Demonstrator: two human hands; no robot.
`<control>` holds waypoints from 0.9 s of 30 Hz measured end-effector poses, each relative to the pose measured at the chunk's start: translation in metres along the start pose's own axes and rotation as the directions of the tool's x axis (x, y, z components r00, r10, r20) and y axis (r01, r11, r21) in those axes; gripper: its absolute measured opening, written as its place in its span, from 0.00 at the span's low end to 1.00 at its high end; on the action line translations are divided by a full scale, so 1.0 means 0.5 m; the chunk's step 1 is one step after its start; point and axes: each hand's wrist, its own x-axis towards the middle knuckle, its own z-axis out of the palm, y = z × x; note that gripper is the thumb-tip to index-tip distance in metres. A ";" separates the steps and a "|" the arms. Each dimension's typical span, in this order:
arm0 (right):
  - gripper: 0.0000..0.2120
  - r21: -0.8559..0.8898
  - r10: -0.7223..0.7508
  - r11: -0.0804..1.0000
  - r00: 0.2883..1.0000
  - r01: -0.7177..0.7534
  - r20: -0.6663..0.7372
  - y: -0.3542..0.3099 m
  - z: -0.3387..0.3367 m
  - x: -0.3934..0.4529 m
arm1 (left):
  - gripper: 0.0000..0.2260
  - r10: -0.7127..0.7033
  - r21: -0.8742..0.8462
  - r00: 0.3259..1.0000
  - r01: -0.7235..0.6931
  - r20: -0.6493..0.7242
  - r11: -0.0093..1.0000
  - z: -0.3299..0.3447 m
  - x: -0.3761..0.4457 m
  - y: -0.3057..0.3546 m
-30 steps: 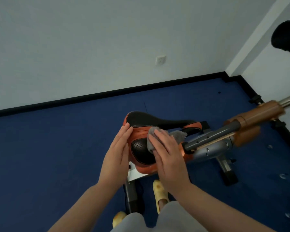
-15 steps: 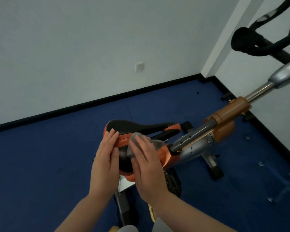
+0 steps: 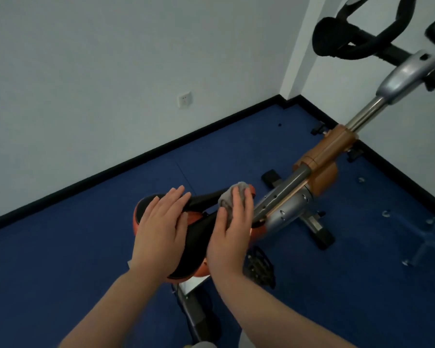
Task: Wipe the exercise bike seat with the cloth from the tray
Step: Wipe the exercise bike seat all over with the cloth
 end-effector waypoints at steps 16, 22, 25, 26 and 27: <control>0.26 0.178 0.282 0.932 0.940 -0.316 0.192 -0.047 0.017 -0.116 | 0.16 0.007 -0.034 0.999 -0.009 -0.051 0.999 0.003 -0.005 -0.006; 0.26 0.188 0.381 0.891 0.906 -0.412 0.183 -0.063 0.018 -0.120 | 0.16 0.016 -0.029 0.998 -0.018 -0.064 0.999 0.004 -0.006 -0.007; 0.29 0.144 0.301 0.930 0.926 -0.338 0.227 -0.080 0.016 -0.183 | 0.16 0.013 -0.028 0.998 -0.014 -0.065 1.000 0.005 -0.005 -0.008; 0.29 0.148 0.303 0.928 0.924 -0.342 0.233 -0.073 0.019 -0.176 | 0.16 0.011 -0.027 0.998 -0.013 -0.064 1.000 0.004 -0.006 -0.008; 0.28 0.152 0.327 0.918 0.915 -0.367 0.235 -0.061 0.024 -0.155 | 0.16 0.009 -0.027 0.998 -0.011 -0.062 1.000 0.004 -0.006 -0.007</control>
